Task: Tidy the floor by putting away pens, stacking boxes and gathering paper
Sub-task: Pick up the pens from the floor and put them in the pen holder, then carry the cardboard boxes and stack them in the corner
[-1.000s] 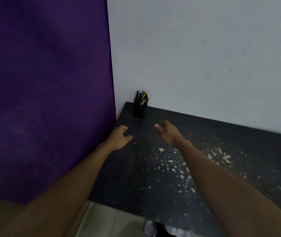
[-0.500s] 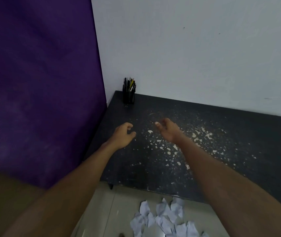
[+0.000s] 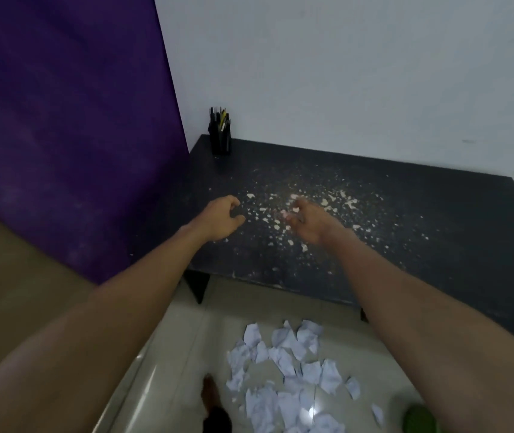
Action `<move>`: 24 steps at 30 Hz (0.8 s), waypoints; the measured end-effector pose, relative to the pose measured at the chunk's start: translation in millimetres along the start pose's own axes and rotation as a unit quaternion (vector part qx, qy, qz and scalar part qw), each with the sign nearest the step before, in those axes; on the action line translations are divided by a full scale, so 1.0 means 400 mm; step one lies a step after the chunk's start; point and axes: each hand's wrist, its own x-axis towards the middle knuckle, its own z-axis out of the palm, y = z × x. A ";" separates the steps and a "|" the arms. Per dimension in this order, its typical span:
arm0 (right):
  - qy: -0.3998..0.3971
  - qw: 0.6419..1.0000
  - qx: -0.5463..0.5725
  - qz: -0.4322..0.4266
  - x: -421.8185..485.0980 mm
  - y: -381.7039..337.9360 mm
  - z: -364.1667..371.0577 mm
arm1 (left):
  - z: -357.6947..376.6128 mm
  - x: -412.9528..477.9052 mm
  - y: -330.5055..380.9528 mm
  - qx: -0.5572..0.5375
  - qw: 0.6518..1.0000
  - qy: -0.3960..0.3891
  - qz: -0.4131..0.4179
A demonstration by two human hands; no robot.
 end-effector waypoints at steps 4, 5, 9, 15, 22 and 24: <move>-0.006 1.000 -0.020 -0.009 -0.086 0.030 -0.009 | 0.056 -0.086 0.030 0.009 1.000 0.013 -0.001; -0.009 1.000 -0.018 -0.011 -0.107 0.033 -0.010 | 0.067 -0.106 0.039 0.017 1.000 0.011 0.001; -0.020 1.000 -0.014 -0.006 -0.168 0.028 -0.013 | 0.092 -0.162 0.059 0.031 1.000 0.002 -0.003; -0.002 1.000 -0.003 -0.001 -0.234 0.022 0.003 | 0.113 -0.206 0.061 0.025 1.000 -0.008 0.012; -0.007 1.000 -0.008 0.026 -0.318 0.016 0.044 | 0.119 -0.288 0.015 0.019 0.999 -0.021 0.019; -0.009 1.000 -0.013 0.019 -0.331 -0.003 0.059 | 0.110 -0.317 -0.007 0.015 1.000 -0.016 0.010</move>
